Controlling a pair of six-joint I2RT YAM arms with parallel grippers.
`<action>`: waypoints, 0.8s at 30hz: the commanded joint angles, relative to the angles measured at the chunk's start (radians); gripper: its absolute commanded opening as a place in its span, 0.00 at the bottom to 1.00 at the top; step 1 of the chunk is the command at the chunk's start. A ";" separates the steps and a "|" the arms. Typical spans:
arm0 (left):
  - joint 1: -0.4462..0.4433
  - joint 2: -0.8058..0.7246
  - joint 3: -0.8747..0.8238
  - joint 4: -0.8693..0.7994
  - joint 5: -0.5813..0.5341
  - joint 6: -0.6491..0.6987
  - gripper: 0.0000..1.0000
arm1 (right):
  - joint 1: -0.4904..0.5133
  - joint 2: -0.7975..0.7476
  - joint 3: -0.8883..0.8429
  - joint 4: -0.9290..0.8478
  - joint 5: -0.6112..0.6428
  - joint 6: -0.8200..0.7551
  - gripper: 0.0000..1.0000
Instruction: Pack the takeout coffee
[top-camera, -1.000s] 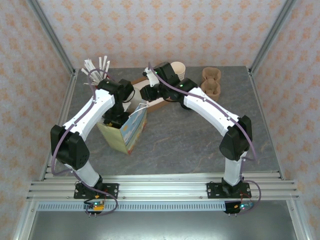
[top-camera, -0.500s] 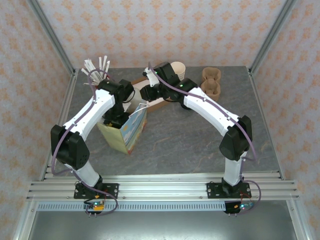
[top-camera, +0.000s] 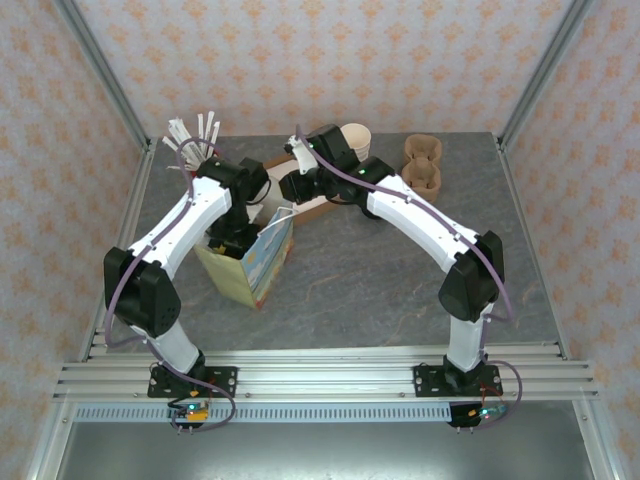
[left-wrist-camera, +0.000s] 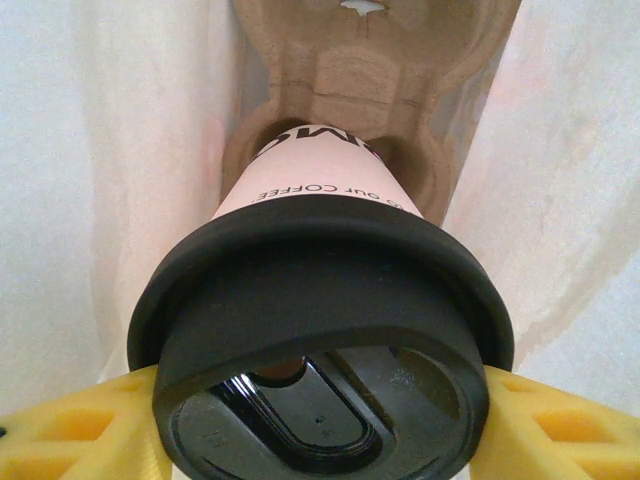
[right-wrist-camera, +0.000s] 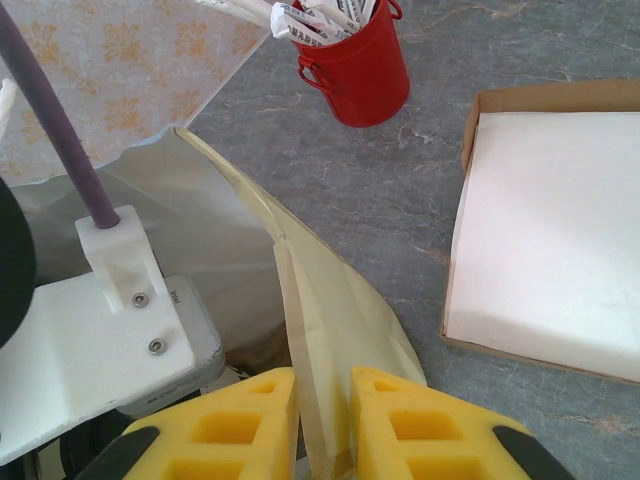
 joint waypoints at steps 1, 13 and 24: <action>0.011 0.097 -0.054 0.136 0.025 0.024 0.31 | 0.011 0.023 0.004 -0.040 0.023 -0.009 0.21; 0.009 0.018 -0.008 0.066 -0.004 0.014 0.31 | 0.011 0.020 0.010 -0.042 0.037 -0.011 0.21; 0.008 -0.048 0.009 0.015 -0.027 -0.003 0.31 | 0.011 0.022 0.011 -0.046 0.042 -0.011 0.21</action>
